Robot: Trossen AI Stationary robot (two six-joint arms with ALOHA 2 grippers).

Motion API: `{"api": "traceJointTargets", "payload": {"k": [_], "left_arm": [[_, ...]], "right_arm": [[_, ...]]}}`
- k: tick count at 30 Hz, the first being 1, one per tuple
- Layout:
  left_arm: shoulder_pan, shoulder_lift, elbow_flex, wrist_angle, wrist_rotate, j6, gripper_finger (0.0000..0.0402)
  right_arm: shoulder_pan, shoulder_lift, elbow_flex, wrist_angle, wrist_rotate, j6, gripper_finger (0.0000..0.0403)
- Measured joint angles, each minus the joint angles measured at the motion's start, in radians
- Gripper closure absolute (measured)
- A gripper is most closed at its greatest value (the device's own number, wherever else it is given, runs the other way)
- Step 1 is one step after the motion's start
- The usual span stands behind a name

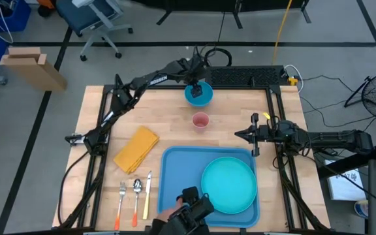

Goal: Set up tray
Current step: Put the blue bowl on top of the blue plate on the blue tray

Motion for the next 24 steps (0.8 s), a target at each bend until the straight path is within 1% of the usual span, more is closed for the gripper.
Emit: {"api": "traceJointTargets", "payload": {"k": [6, 9, 11, 13, 16, 22, 23, 24], "left_arm": [[0.001, 0.01, 0.0, 0.001, 0.0, 0.03, 0.0124], [0.001, 0.012, 0.0, 0.0, 0.0, 0.048, 0.014], [0.001, 0.011, 0.0, 0.005, 0.0, 0.058, 0.0158], [0.0, 0.011, 0.0, 0.004, 0.0, 0.068, 0.0183], [-0.002, 0.011, 0.0, 0.005, 0.0, 0.081, 0.0234], [-0.002, 0.01, 0.0, 0.004, 0.006, 0.071, 0.0372], [-0.001, 0.007, 0.002, 0.004, 0.018, 0.069, 0.0382], [-0.002, 0.004, 0.003, 0.007, 0.022, 0.069, 0.0384]], "right_arm": [[0.0, 0.0, 0.0, -0.009, 0.0, 0.0, 0.0403], [0.0, 0.0, 0.0, -0.021, 0.0, 0.0, 0.0403], [0.0, 0.0, 0.0, -0.027, 0.0, 0.0, 0.0403], [0.0, 0.0, 0.0, -0.029, -0.001, 0.0, 0.0403], [0.0, 0.0, 0.0, -0.025, -0.001, 0.0, 0.0403], [0.0, 0.0, 0.0, -0.024, 0.0, -0.001, 0.0403], [0.0, 0.0, 0.0, -0.024, 0.0, -0.001, 0.0403], [0.0, 0.0, 0.0, -0.025, 0.0, -0.001, 0.0403]]}}
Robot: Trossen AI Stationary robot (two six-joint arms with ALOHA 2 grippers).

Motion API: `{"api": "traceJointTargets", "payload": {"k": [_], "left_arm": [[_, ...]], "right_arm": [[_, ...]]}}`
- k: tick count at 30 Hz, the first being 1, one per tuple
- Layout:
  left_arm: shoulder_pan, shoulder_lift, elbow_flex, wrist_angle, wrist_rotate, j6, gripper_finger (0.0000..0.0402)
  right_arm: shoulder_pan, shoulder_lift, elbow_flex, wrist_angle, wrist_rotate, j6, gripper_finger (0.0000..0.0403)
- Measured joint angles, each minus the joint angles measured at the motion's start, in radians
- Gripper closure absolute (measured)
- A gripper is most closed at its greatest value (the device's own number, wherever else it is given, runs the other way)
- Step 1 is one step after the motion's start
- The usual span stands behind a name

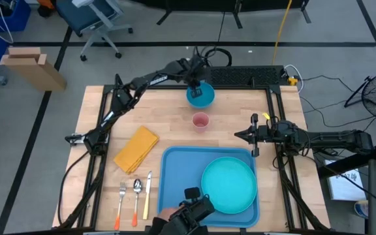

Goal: Set up tray
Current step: Put the blue bowl on top of the blue plate on the blue tray

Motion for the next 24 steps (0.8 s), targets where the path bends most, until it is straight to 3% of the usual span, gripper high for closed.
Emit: {"api": "traceJointTargets", "payload": {"k": [9, 15, 20, 24], "left_arm": [[0.009, -0.001, 0.039, -0.016, 0.017, -0.014, 0.0391], [0.056, -0.078, 0.056, -0.024, 0.152, -0.122, 0.0393], [0.109, -0.165, 0.061, -0.099, 0.334, -0.242, 0.0393], [0.112, -0.227, 0.057, -0.217, 0.341, -0.237, 0.0393]], "right_arm": [[0.0, 0.0, 0.0, 0.0, 0.0, -0.001, 0.0403], [0.0, 0.0, 0.0, 0.001, 0.0, 0.006, 0.0403], [0.0, 0.0, 0.0, 0.001, -0.002, 0.012, 0.0403], [0.0, 0.0, 0.0, 0.001, -0.002, 0.012, 0.0403]]}}
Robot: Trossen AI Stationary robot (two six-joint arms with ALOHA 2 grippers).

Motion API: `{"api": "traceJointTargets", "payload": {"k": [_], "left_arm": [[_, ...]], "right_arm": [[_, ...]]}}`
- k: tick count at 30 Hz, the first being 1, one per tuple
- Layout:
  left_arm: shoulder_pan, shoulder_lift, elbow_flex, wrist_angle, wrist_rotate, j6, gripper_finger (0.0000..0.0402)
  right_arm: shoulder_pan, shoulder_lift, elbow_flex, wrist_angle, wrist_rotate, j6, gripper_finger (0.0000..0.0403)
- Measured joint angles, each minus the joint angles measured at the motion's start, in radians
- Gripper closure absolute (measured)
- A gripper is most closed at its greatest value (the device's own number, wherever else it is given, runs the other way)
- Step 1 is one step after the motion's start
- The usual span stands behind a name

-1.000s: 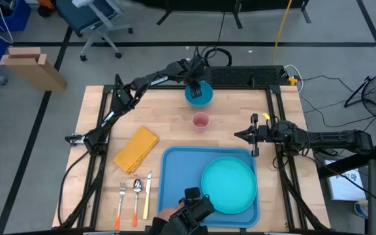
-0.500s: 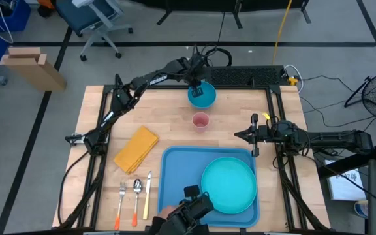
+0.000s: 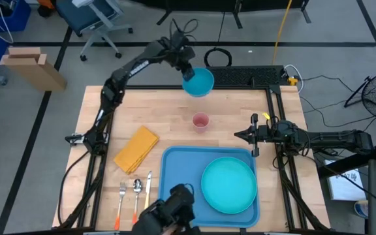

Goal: Set up tray
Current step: Put the blue bowl on top of the blue plate on the blue tray

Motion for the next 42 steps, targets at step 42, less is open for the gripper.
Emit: {"api": "traceJointTargets", "payload": {"k": [42], "left_arm": [[-0.514, -0.812, -0.788, 0.277, 0.107, 0.052, 0.0394]], "right_arm": [[0.002, -0.001, 0.0, -0.006, -0.06, 0.157, 0.0403]]}}
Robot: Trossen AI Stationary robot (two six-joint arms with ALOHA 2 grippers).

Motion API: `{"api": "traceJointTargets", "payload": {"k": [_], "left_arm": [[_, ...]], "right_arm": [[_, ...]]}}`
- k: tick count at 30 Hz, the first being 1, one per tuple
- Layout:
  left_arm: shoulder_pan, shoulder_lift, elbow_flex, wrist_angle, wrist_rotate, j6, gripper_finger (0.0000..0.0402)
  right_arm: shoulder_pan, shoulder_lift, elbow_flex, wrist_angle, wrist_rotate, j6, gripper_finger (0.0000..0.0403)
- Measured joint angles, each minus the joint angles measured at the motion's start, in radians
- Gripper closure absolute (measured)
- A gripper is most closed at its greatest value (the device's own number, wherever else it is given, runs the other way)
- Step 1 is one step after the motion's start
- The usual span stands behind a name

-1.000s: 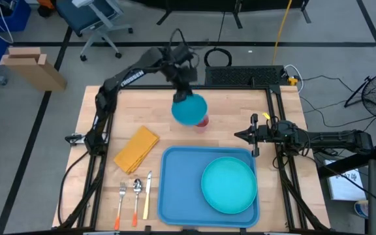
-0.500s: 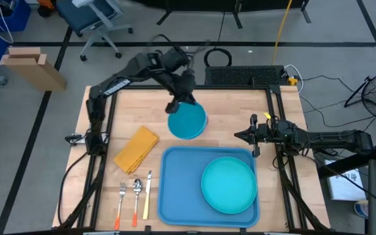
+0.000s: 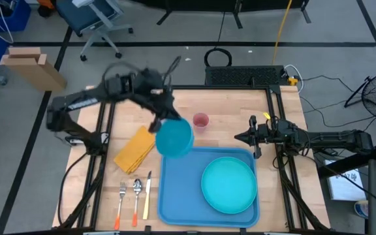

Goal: Set up tray
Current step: Put the blue bowl on top of the blue plate on the blue tray

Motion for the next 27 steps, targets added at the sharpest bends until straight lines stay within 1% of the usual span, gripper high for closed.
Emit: {"api": "traceJointTargets", "payload": {"k": [2, 4, 5, 8, 10, 13, 15, 22, 27], "left_arm": [[-0.048, -0.035, -0.133, 0.148, 0.001, -0.104, 0.0394], [-0.104, -0.036, -0.216, 0.26, -0.011, -0.198, 0.0394], [-0.134, -0.03, -0.243, 0.29, -0.046, -0.238, 0.0394], [-0.225, 0.028, -0.255, 0.36, -0.186, -0.335, 0.0394], [-0.264, 0.076, -0.228, 0.342, -0.226, -0.381, 0.0394], [-0.304, 0.16, -0.141, 0.318, -0.254, -0.413, 0.0394], [-0.322, 0.219, -0.065, 0.262, -0.266, -0.411, 0.0394], [-0.337, 0.484, 0.25, 0.116, -0.283, -0.311, 0.0394], [-0.337, 0.661, 0.463, 0.037, -0.287, -0.237, 0.0394]], "right_arm": [[0.0, 0.0, 0.0, 0.009, 0.001, -0.019, 0.0403], [0.0, 0.0, 0.0, 0.017, 0.005, -0.033, 0.0403], [0.0, 0.0, 0.0, 0.023, 0.008, -0.04, 0.0403], [0.0, 0.0, 0.0, 0.029, 0.032, -0.046, 0.0403], [-0.001, 0.0, 0.0, 0.029, 0.033, -0.047, 0.0403], [-0.001, 0.0, 0.0, 0.03, 0.035, -0.048, 0.0403], [-0.001, 0.0, 0.0, 0.032, 0.05, -0.048, 0.0403], [-0.001, 0.002, 0.0, 0.009, 0.16, -0.047, 0.0403], [-0.001, 0.002, 0.0, -0.002, 0.163, -0.045, 0.0403]]}}
